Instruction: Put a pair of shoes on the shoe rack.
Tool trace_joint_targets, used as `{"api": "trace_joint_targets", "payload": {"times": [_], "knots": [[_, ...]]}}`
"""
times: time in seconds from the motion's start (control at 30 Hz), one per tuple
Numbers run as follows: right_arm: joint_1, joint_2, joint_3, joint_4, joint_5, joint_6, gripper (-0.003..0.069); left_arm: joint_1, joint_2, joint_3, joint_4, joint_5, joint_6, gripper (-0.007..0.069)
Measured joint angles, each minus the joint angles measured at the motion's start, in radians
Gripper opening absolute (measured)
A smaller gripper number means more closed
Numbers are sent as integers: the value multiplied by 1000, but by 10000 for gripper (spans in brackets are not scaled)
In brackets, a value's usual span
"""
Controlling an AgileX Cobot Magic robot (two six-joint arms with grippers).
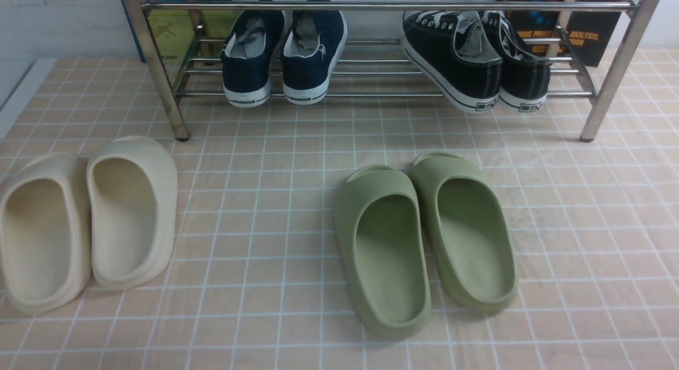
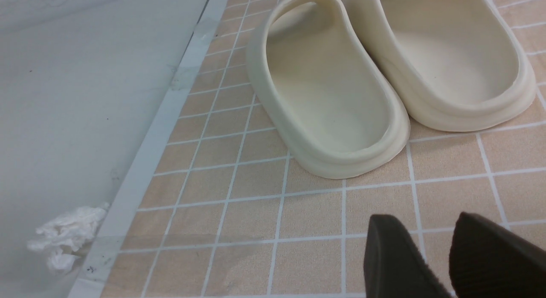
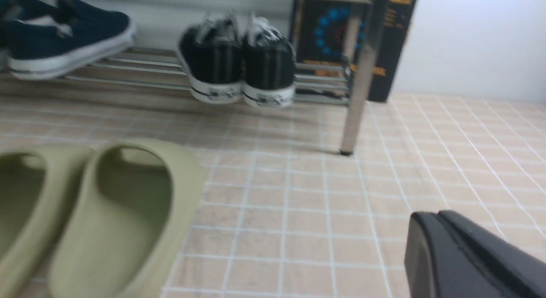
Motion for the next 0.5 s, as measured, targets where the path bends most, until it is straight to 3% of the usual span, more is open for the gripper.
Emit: {"api": "trace_joint_targets", "payload": {"times": [0.23, 0.33, 0.5], "knots": [[-169, -48, 95, -104, 80, 229, -8, 0, 0, 0, 0, 0, 0, 239], [-165, -48, 95, -117, 124, 248, -8, 0, 0, 0, 0, 0, 0, 239], [-76, -48, 89, -136, 166, 258, -20, 0, 0, 0, 0, 0, 0, 239]]}}
